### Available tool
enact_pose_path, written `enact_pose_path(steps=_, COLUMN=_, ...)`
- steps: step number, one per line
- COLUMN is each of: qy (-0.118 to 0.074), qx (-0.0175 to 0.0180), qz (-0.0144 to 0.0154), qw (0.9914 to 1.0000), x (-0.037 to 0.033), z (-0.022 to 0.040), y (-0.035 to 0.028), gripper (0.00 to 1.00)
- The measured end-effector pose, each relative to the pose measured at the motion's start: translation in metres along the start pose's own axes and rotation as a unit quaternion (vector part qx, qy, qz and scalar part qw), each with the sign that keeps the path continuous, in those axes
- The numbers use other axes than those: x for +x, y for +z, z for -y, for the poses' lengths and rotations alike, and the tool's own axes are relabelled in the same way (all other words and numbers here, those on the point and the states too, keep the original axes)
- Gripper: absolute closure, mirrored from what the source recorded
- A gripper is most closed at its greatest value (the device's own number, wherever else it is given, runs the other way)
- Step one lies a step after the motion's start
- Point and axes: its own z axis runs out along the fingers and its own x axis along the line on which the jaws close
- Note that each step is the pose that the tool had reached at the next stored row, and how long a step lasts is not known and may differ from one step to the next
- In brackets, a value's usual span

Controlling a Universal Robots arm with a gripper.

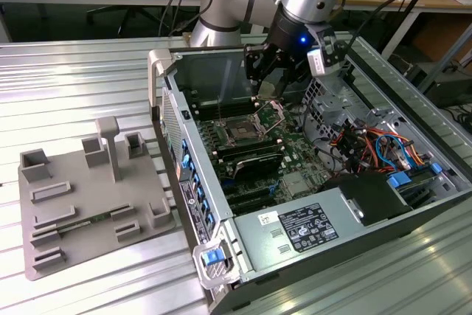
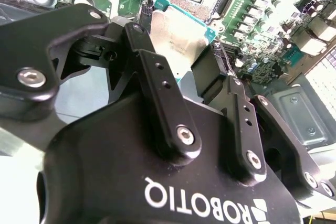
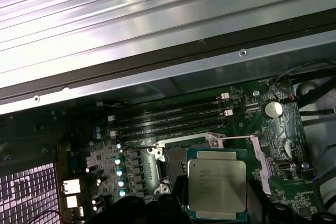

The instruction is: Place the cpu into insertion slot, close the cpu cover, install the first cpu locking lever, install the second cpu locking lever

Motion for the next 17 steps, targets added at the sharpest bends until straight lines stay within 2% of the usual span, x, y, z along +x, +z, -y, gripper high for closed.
enact_pose_path(steps=17, qy=0.024, qx=0.0011, qz=0.0022, qw=0.99971, x=0.0000, z=0.0000, y=0.0002, gripper=0.45)
